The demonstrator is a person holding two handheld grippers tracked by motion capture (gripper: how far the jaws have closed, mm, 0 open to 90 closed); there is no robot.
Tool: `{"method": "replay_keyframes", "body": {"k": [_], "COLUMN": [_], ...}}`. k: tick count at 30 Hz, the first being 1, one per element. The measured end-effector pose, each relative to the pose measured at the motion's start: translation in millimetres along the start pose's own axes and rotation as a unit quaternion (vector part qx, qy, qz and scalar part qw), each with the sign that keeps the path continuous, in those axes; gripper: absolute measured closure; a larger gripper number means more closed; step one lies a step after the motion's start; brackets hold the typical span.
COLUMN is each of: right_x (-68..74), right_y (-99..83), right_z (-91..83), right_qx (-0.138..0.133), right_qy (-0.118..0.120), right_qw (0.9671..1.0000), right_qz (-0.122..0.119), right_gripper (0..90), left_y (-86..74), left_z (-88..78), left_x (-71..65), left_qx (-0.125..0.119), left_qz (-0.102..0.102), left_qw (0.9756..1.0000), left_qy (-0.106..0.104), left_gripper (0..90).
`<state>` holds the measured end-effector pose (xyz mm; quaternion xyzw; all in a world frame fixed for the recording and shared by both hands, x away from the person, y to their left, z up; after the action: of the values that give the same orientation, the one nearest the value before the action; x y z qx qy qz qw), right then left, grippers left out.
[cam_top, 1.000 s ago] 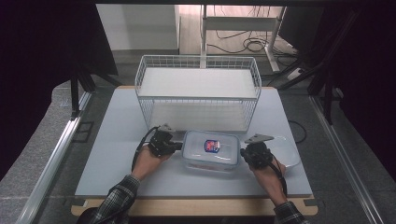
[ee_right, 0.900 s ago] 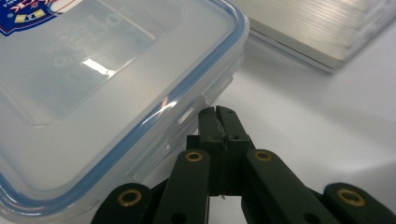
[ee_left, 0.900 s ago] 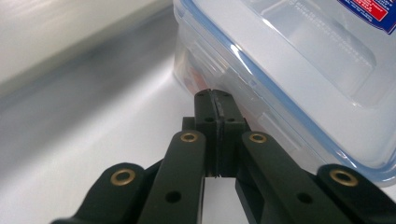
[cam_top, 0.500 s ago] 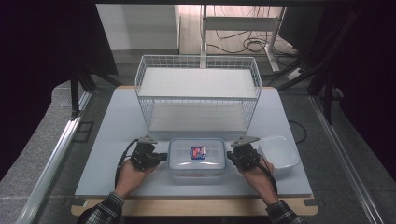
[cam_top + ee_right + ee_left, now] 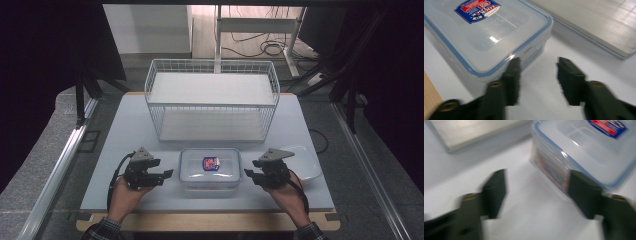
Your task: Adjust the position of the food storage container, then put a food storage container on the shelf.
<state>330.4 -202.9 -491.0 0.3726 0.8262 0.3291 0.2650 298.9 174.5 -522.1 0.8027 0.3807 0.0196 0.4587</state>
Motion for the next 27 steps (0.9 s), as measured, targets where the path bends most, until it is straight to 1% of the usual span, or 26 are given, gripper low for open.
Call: {"method": "replay_keyframes", "body": {"k": [1,3,4,5,7,9,11,14,18,22,25,27], "right_x": [-1.4,-3.4,-3.5,-3.0,-1.1,0.3,1.1,1.4,1.6,3.5,7.5,10.9], "right_y": [-0.8,-3.0,-4.7,-6.7,-9.5,-9.7,-7.7,-5.7,-5.0,-3.2,-1.5,-0.1], "right_z": [-1.6,-3.0,-3.2,-2.9,-2.2,-2.2,-1.8,-2.1,-1.1,0.3,2.1,3.9], "right_qx": [-0.003,-0.008,-0.008,-0.008,-0.008,-0.01,-0.019,-0.026,-0.024,-0.023,-0.02,-0.021], "right_qy": [0.007,0.027,0.034,0.034,0.04,0.041,0.035,0.037,0.035,0.038,0.039,0.035], "right_qw": [0.9999,0.9993,0.9989,0.9989,0.9988,0.9987,0.9987,0.9985,0.9985,0.9987,0.9989,0.9991], "right_qz": [0.01,0.026,0.03,0.031,0.028,0.028,0.031,0.032,0.035,0.026,0.018,0.012], "right_gripper": [38.6,26.2,22.4,19.9,14.4,12.2,10.1,8.0,6.6,6.0,5.5,5.2], "left_y": [-2.5,-7.3,-8.9,-9.9,-11.3,-12.2,-12.7,-13.7,-13.4,-8.1,-3.6,-1.1], "left_z": [-0.9,-3.0,-4.8,-6.2,-8.4,-8.7,-8.0,-7.2,-6.5,-4.7,-2.6,-0.8], "left_x": [-0.2,-0.4,-0.3,0.2,1.8,3.4,5.2,9.6,11.3,4.6,1.0,0.3], "left_qx": [0.002,0.004,0.001,-0.001,-0.002,-0.009,-0.01,-0.012,-0.01,-0.009,-0.005,-0.005], "left_qz": [0.001,0.005,0.005,0.006,0.01,0.014,0.017,0.011,0.008,0.007,0.01,0.013], "left_qw": [1.0,0.9999,0.9999,0.9999,0.9999,0.9999,0.9998,0.9998,0.9999,0.9997,0.9996,0.9996], "left_qy": [0.001,-0.012,-0.013,-0.013,-0.007,0.001,0.004,0.007,-0.004,-0.02,-0.026,-0.023], "left_gripper": [15.7,6.3,6.7,6.7,6.4,5.9,6.3,8.9,9.8,9.0,8.0,6.9]}}
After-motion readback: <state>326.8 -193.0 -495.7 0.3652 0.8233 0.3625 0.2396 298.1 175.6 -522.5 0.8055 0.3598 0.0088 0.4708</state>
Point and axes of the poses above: each handheld gripper's, and its own axes: z roughly forward along the jaws, y roughly out of its top, x roughly to its left, the point moved 3 cm from there along z, roughly forward along the jaws, and after that the axes turned 14 degrees about -y, right-handed, at the moved point
